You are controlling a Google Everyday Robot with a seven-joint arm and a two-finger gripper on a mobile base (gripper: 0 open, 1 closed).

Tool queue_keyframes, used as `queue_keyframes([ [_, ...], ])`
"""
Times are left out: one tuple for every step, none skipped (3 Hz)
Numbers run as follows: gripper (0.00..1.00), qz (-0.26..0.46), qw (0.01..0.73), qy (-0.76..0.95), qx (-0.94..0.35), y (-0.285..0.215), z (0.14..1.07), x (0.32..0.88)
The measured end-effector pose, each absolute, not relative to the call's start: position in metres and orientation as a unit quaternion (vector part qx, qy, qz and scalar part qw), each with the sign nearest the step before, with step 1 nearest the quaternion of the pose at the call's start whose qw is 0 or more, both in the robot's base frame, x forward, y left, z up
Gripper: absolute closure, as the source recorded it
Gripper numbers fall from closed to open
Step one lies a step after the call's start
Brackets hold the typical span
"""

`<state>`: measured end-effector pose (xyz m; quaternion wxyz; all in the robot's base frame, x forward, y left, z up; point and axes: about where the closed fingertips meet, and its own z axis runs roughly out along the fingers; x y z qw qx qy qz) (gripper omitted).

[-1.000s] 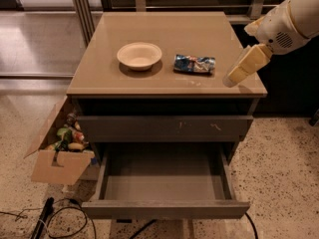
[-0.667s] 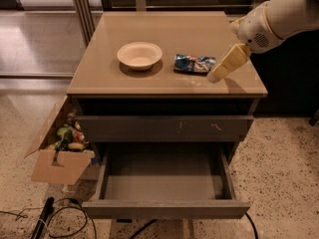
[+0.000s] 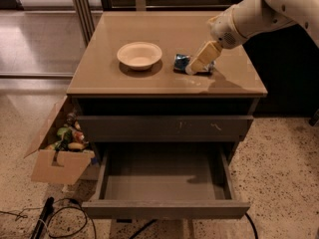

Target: Place redbull can into middle drawer

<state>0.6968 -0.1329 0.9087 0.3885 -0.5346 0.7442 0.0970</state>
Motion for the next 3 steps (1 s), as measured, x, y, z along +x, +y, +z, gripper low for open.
queue_keyframes([
  [0.0,0.099,0.382,0.742,-0.541,-0.13,0.892,0.724],
  [0.0,0.127,0.368,0.744,-0.544,-0.136,0.872,0.743],
  [0.0,0.148,0.355,0.746,-0.544,-0.135,0.854,0.755],
])
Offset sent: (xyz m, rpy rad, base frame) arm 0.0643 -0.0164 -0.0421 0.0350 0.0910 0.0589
